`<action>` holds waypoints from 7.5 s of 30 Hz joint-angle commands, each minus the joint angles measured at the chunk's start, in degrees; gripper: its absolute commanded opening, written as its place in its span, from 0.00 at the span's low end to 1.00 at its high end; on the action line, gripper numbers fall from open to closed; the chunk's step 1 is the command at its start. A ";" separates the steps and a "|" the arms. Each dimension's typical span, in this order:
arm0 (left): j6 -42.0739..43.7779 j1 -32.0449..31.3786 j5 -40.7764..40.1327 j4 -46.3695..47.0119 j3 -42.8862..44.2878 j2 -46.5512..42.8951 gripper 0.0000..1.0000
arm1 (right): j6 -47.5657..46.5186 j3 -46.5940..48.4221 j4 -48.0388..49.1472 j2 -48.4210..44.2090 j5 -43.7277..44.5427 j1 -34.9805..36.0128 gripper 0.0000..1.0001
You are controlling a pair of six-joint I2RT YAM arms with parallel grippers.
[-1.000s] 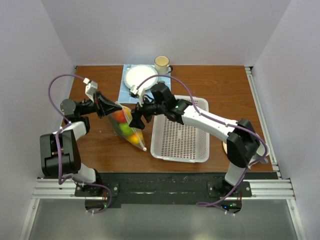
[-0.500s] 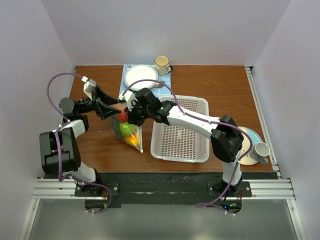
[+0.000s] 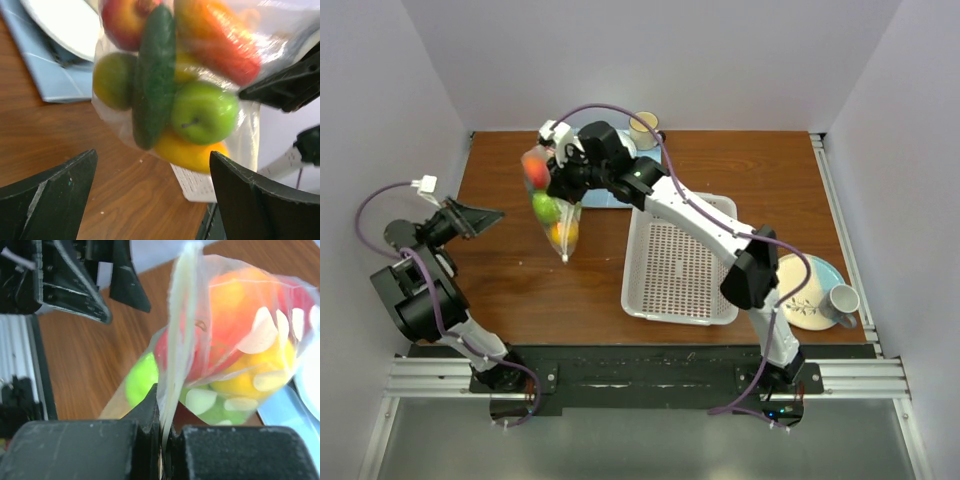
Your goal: Open the zip-top bag and remove the fake food
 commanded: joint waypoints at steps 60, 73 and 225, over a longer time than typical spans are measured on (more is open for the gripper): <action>74.22 -33.88 -63.53 -105.59 103.71 24.71 1.00 | 11.45 -27.00 13.36 -24.67 5.67 -0.64 0.99; 75.69 -19.14 -45.81 -98.17 25.27 -5.23 1.00 | 11.63 -39.30 11.16 -31.45 13.76 -1.78 0.99; 111.03 -34.61 -83.78 -97.55 18.82 -3.66 0.00 | 11.54 -38.52 3.35 -9.90 16.57 1.73 0.33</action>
